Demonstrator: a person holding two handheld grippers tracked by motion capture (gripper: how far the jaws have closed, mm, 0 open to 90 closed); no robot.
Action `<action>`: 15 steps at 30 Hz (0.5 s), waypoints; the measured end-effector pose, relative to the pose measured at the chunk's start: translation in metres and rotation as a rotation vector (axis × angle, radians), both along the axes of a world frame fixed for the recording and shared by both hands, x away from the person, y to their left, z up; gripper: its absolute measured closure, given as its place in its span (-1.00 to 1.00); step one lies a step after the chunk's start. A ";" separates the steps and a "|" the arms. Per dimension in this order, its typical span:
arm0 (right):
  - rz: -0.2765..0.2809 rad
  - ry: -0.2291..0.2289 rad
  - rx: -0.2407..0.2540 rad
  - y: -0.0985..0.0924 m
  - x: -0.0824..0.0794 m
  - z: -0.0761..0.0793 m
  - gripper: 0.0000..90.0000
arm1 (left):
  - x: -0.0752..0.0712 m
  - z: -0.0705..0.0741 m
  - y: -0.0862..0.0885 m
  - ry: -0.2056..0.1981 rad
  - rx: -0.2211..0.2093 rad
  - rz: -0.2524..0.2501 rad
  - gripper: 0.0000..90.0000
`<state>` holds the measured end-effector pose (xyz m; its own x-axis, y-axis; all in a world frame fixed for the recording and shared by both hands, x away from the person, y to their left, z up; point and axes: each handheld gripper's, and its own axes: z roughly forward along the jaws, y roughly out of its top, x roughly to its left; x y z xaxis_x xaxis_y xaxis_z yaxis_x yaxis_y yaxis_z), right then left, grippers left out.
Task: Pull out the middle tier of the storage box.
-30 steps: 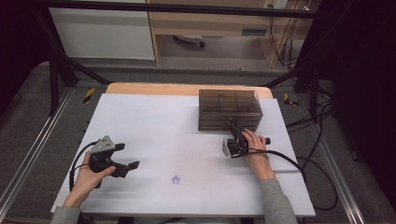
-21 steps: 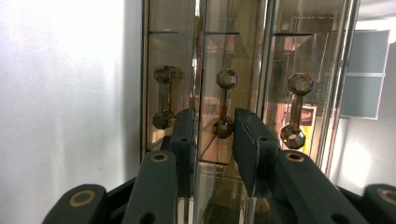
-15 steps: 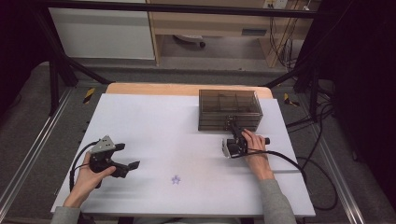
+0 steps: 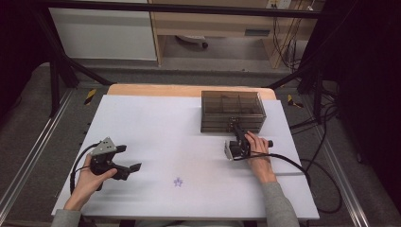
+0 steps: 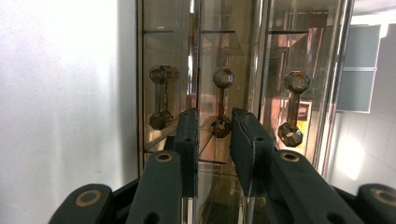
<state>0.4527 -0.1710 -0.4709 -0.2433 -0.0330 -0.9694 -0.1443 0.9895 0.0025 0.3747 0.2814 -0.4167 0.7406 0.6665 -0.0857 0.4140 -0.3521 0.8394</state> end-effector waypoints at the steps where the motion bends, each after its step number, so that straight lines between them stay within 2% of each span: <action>1: -0.004 -0.002 0.008 0.000 0.000 -0.001 0.63 | 0.000 0.000 0.000 0.000 0.000 0.000 -0.97; 15: -0.012 -0.030 0.012 0.001 -0.001 -0.004 0.67 | 0.000 0.000 0.000 0.000 0.000 0.000 -0.96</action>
<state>0.4518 -0.1701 -0.4746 -0.2143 -0.0187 -0.9766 -0.1327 0.9911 0.0101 0.3747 0.2814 -0.4167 0.7405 0.6666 -0.0852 0.4139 -0.3524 0.8394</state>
